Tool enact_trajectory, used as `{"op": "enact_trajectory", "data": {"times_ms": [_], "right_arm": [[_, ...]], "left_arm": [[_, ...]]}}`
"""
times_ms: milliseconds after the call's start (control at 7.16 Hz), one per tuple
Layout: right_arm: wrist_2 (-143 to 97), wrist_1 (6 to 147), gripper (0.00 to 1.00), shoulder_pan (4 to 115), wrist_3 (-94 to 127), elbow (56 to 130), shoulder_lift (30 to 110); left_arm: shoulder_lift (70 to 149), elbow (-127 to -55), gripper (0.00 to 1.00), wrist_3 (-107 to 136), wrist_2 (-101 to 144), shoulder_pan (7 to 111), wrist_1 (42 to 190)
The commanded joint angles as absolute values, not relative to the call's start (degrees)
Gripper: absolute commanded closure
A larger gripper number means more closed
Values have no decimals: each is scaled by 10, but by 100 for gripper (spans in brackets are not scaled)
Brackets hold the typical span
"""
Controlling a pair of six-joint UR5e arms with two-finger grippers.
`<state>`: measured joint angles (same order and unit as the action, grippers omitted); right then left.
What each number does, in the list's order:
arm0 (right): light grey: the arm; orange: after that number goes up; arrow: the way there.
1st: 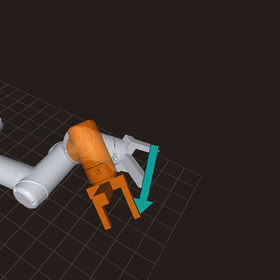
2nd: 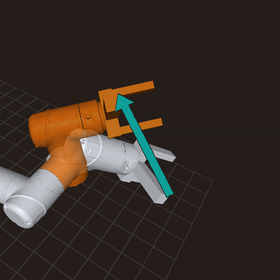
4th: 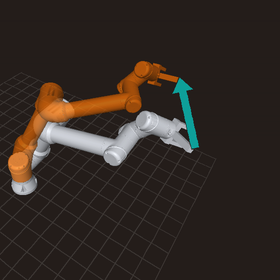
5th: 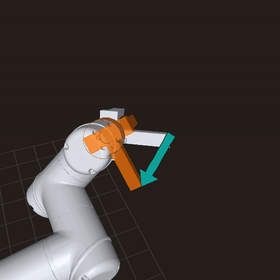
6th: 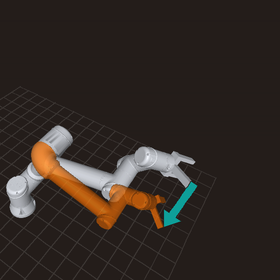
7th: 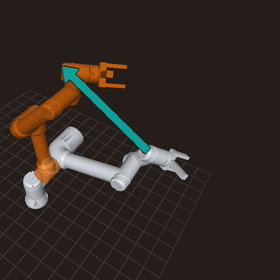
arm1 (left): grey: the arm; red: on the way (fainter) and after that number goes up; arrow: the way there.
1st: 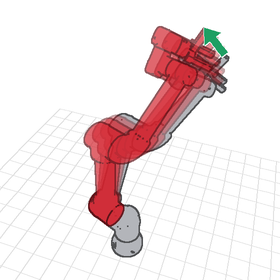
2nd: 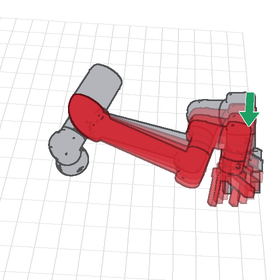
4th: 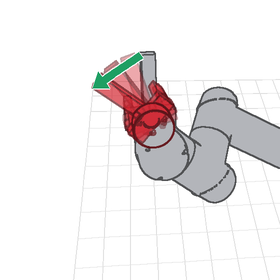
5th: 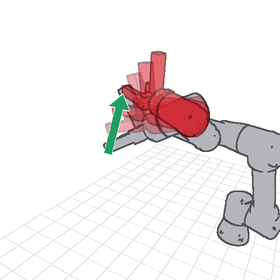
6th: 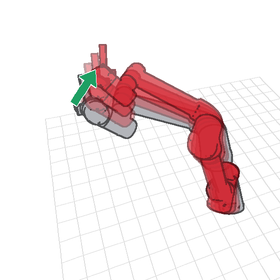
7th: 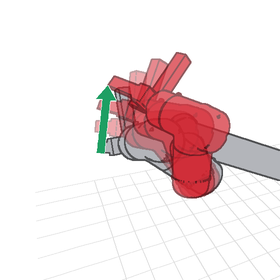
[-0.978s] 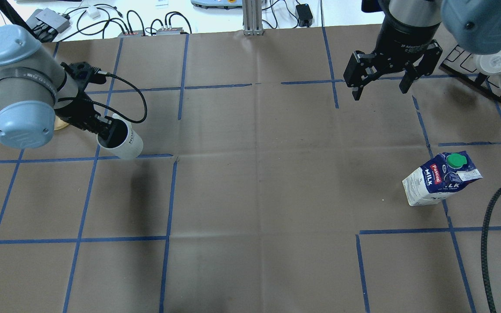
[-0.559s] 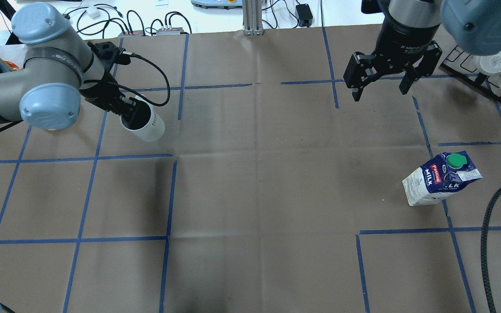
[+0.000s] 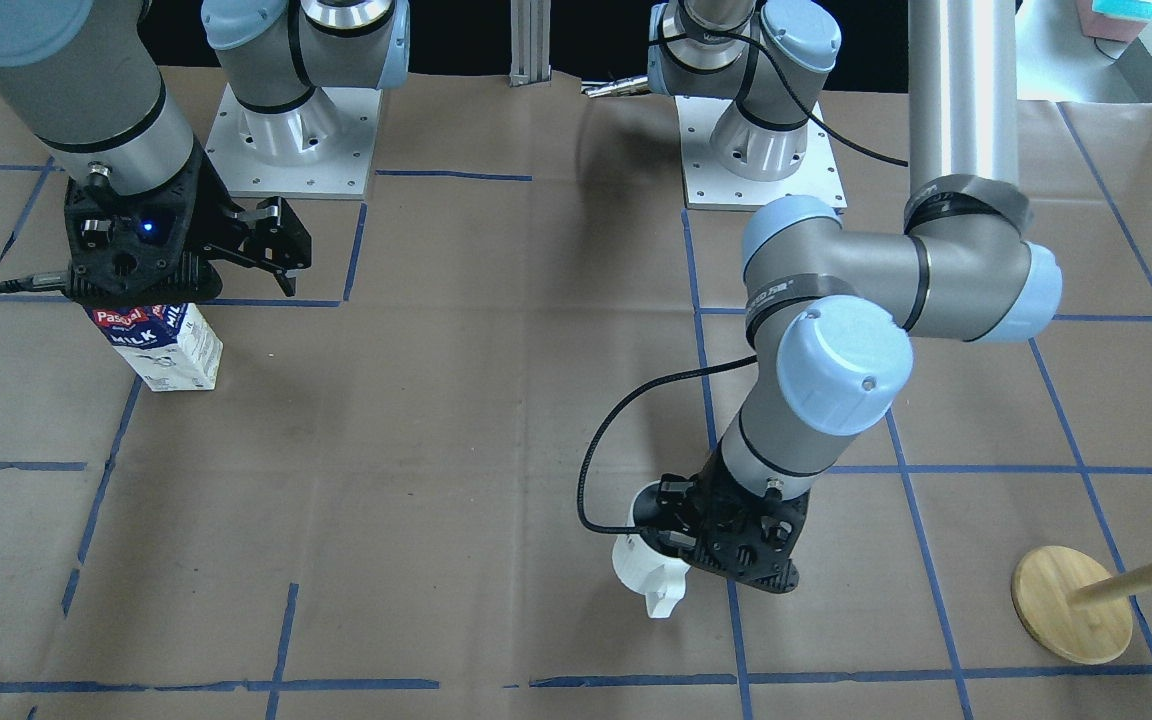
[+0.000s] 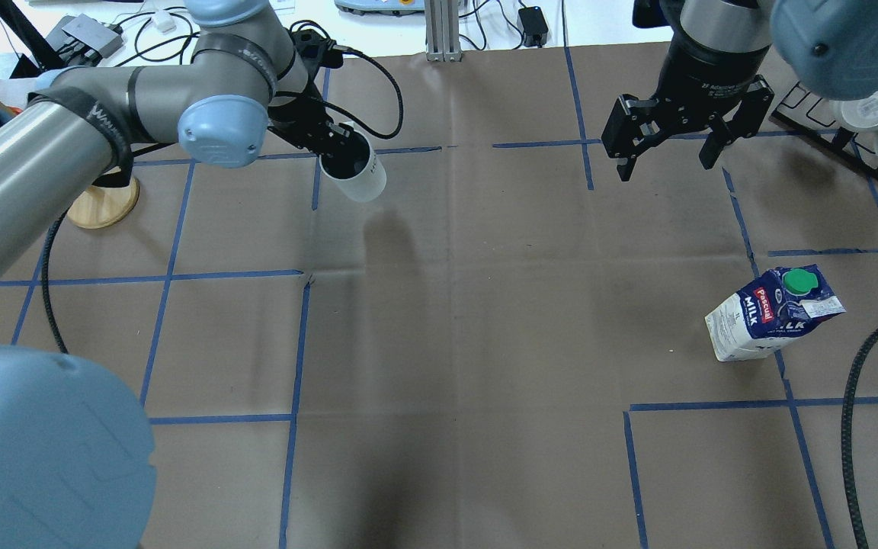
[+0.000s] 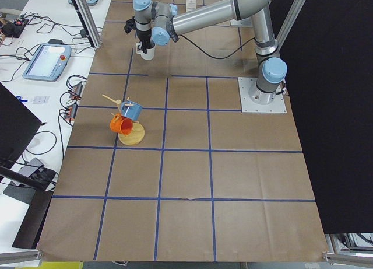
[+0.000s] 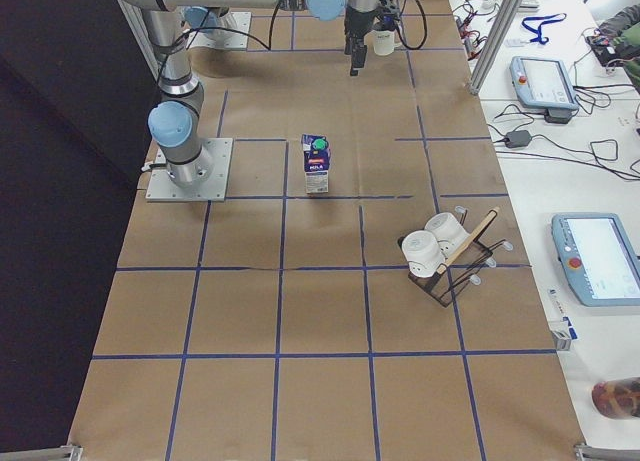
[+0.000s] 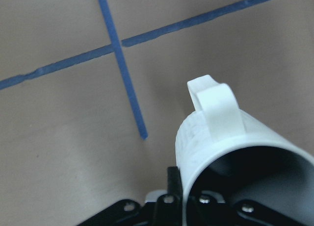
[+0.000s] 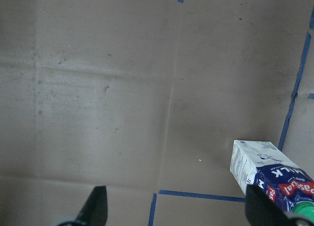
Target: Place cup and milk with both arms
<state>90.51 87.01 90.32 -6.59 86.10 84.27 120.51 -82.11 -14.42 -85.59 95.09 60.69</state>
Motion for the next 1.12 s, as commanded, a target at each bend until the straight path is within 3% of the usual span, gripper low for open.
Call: {"op": "enact_trajectory", "data": {"times_ms": [0, 419, 978], "right_arm": [[904, 873, 0, 903, -66, 882, 854], [904, 880, 0, 901, -65, 884, 857], [911, 884, 0, 869, -122, 887, 866]], "left_arm": [[1271, -731, 100, -139, -863, 1001, 609], [1338, -675, 99, -140, -857, 1033, 631], [1339, -645, 99, -140, -861, 1033, 704]]}}
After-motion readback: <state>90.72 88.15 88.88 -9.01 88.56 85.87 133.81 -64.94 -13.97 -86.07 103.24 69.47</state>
